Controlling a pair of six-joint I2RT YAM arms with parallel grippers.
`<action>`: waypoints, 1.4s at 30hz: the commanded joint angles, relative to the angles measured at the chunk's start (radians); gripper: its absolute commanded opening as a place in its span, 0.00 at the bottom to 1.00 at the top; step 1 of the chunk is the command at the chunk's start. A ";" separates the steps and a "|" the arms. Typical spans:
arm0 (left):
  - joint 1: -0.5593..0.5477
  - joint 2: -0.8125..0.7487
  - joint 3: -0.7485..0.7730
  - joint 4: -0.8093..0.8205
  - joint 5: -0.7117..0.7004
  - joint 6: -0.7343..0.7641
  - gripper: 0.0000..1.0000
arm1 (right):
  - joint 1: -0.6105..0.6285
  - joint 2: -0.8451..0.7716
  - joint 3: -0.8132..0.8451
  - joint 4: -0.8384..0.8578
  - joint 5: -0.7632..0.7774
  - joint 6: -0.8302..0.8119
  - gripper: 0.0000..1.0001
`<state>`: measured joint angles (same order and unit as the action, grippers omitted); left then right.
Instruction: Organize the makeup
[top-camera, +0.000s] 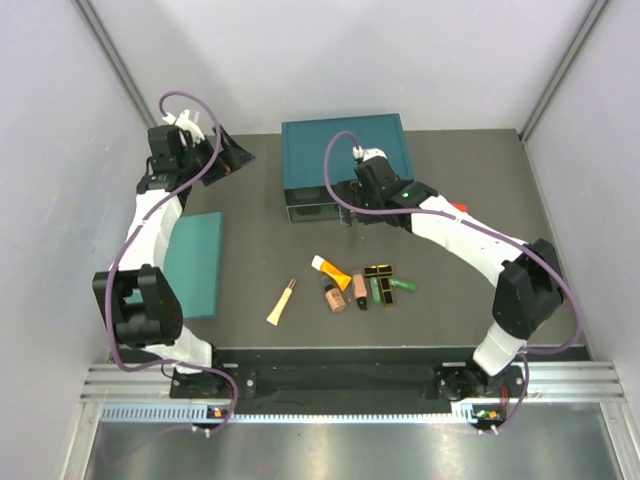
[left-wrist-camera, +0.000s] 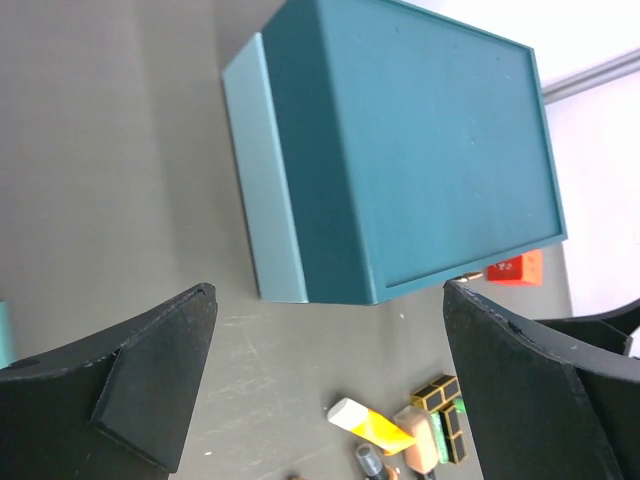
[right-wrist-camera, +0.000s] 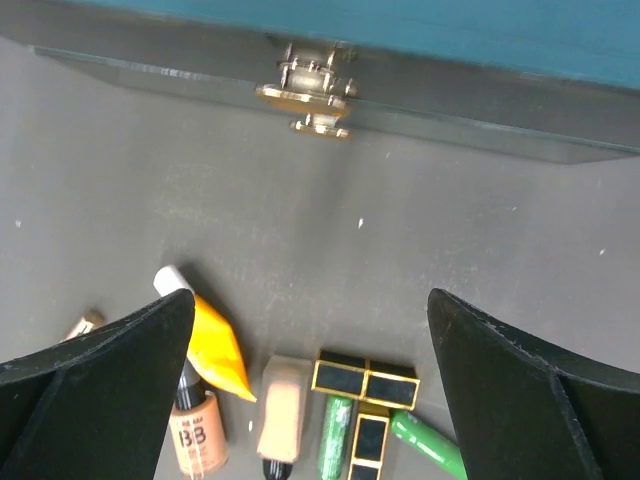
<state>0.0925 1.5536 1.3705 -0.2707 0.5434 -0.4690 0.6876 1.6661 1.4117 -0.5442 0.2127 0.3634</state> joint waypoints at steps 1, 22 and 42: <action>-0.025 0.034 0.015 0.086 0.046 -0.051 0.99 | 0.018 0.012 0.078 0.016 0.048 0.008 1.00; -0.212 0.302 0.249 -0.087 -0.072 -0.034 0.81 | 0.017 0.230 0.234 0.069 0.122 0.048 0.87; -0.238 0.376 0.299 -0.183 -0.066 0.021 0.75 | 0.021 0.284 0.201 0.257 0.223 0.019 0.56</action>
<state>-0.1402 1.9297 1.6314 -0.4397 0.4664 -0.4686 0.6918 1.9255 1.5940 -0.3820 0.4034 0.3908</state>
